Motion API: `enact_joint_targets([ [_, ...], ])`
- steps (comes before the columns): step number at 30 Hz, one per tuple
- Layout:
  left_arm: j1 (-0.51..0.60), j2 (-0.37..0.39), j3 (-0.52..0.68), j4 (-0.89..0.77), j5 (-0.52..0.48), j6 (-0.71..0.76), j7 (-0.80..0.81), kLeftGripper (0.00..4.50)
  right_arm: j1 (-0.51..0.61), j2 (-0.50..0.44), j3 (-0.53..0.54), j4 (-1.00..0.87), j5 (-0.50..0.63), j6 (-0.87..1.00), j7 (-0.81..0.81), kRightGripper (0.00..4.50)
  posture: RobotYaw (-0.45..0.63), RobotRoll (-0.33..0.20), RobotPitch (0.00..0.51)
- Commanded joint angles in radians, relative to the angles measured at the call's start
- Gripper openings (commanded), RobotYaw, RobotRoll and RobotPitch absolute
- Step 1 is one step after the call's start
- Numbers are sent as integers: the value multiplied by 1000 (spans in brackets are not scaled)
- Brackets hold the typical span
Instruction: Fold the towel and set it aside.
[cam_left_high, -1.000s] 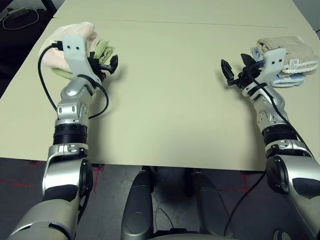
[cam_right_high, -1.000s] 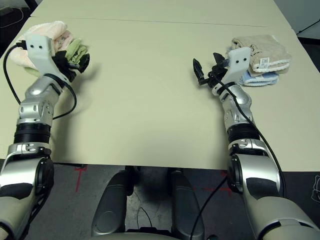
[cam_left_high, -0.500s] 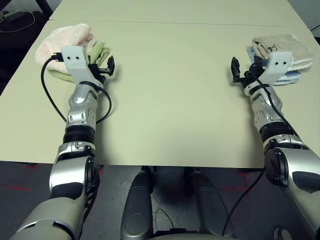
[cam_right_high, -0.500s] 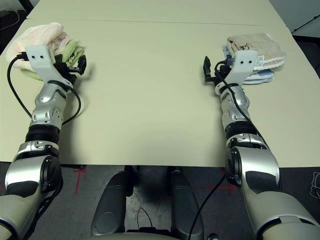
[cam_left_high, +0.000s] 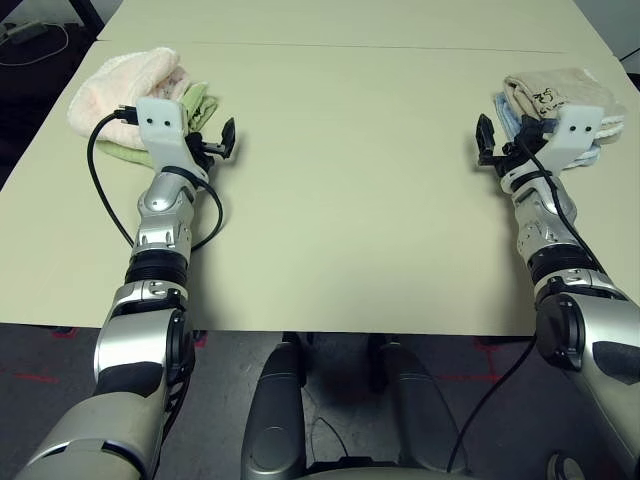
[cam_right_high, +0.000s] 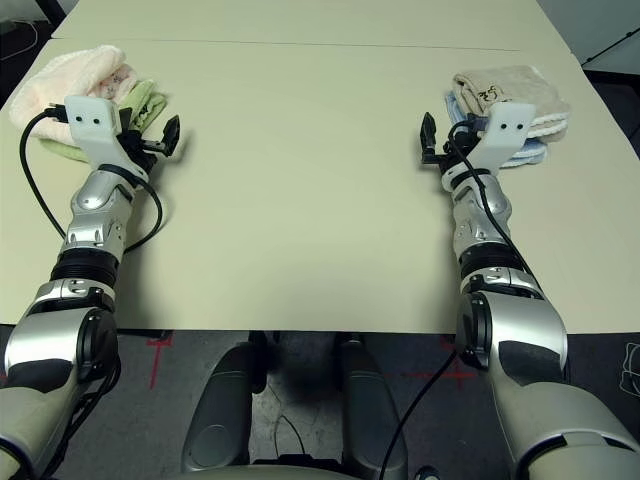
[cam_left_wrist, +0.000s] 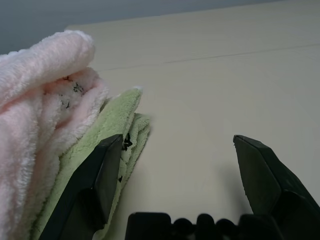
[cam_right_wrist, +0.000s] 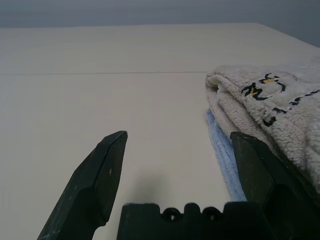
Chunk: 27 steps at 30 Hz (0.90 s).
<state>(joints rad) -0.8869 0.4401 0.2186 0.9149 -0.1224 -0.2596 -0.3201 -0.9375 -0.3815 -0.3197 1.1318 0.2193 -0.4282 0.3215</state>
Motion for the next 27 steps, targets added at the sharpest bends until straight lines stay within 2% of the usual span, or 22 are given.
enact_joint_targets([
  [1, 5, 8, 8, 20, -9, 3, -11, 4465, 1, -10, -3, 9, -4, -10, 1, 4500, 4, 0, 237],
  [14, 11, 17, 15, 24, -6, 7, -13, 4465, -3, 7, -2, 7, -8, -7, -5, 4500, 2, 0, 236],
  [27, 27, 15, 11, 24, 11, 2, 67, 4465, -1, 15, 1, 2, -14, -3, -13, 4500, -10, 0, 234],
])
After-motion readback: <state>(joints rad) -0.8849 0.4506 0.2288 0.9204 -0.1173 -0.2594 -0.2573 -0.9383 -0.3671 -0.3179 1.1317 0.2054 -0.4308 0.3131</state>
